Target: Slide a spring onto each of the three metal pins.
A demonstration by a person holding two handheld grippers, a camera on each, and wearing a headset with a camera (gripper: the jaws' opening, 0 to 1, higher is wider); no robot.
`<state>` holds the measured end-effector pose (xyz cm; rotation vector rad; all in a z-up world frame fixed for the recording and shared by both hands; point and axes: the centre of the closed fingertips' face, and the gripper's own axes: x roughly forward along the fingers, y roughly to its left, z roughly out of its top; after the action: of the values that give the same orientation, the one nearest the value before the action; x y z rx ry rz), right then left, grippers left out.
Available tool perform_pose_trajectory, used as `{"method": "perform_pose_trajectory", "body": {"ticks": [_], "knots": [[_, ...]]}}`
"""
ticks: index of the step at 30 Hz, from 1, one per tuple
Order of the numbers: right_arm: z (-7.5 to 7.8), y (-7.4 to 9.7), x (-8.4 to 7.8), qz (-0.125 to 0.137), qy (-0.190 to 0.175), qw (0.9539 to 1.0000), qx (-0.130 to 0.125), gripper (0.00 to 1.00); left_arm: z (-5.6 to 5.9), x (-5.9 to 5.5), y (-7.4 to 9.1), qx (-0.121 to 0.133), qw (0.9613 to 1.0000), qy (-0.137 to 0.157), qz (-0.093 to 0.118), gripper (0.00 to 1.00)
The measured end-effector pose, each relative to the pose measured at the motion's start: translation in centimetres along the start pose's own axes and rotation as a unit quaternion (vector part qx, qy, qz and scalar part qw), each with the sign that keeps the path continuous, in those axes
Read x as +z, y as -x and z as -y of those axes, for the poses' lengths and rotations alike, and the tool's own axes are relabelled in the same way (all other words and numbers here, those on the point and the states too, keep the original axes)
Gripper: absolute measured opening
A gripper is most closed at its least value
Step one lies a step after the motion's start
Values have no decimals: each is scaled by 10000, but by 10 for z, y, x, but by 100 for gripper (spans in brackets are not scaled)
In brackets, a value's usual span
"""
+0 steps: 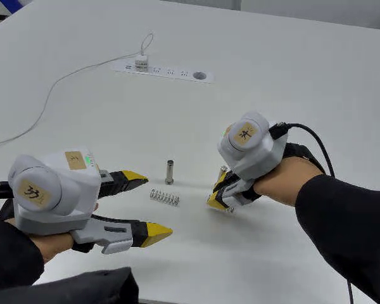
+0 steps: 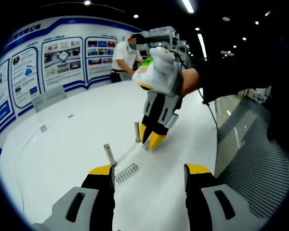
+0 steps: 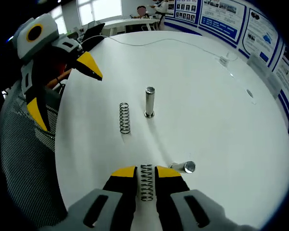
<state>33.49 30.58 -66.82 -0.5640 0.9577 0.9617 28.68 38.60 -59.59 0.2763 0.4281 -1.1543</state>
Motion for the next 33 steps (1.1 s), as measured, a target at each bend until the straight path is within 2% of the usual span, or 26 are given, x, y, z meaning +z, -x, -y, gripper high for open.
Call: {"method": "perform_pose_trajectory", "body": {"ticks": [9,23,28,33], "knots": [[-1,-8,-3,-215,94,9997,77,15,2,-1,-1,-56,10000,7,-25,59],[-2,-7,-3,-229,151,9996,84,12,2,-4,-2,-53,10000,23,-62,59],[-3,0,3,-85,115,9999,78,12,2,-3,-2,-49,10000,29,-68,59],[-7,11,14,217,-16,9997,90,12,1,-2,-2,-35,10000,36,-46,59]]}}
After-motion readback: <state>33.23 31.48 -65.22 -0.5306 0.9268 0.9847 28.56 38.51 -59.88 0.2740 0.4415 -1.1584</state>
